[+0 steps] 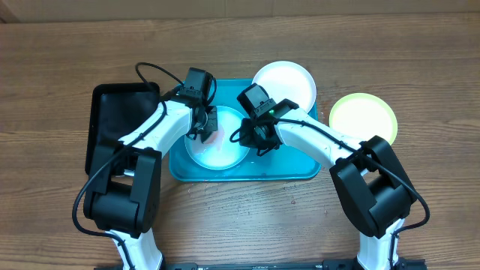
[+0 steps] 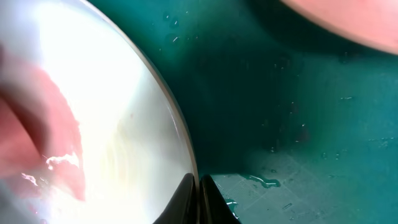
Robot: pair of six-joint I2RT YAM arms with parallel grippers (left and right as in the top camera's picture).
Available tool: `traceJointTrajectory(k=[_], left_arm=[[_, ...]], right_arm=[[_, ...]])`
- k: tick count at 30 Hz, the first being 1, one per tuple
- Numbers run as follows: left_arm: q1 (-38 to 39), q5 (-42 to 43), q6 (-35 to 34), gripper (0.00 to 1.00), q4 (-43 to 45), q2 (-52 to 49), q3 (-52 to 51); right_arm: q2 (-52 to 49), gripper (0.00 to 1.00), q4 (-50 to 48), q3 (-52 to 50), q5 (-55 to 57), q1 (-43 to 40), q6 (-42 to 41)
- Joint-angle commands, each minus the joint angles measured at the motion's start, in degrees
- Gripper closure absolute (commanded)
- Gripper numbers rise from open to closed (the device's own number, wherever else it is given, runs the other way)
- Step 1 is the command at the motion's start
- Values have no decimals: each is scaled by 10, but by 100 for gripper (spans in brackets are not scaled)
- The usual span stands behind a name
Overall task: Clean dirty plates on tray and stack at the side
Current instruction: 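Scrub the light blue plate with the sponge in the left gripper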
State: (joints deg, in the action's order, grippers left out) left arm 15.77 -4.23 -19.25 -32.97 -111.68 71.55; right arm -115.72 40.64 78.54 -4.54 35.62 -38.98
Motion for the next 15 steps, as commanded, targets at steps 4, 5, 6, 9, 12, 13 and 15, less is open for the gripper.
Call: traceJointTrajectory(k=[4,5,6,9,12,13,15], left_arm=[[-2,-72,47,96,-87,-7,-3],[-2,-47,57,96,-107,-7,-3],[-2,-23,73,96,-125,-7,-3],[-2,50,139,96,-161,-7,-3],[-2,184,249,96,-178,-7,-2],[-2,239,287,96,-178,-7,-2],[-2,298,320,96,-172,-7,-1]], right_arm=[[-5,96,13,5,-1,-3,-2],[-5,96,13,5,-1,-3,-2],[-5,96,13,5,-1,-3,-2],[-5,96,12,5,-1,-3,-2],[-5,96,12,5,-2,-3,-2],[-5,96,12,6,-3,-3,-2],[-5,96,13,6,-7,-3,-2]])
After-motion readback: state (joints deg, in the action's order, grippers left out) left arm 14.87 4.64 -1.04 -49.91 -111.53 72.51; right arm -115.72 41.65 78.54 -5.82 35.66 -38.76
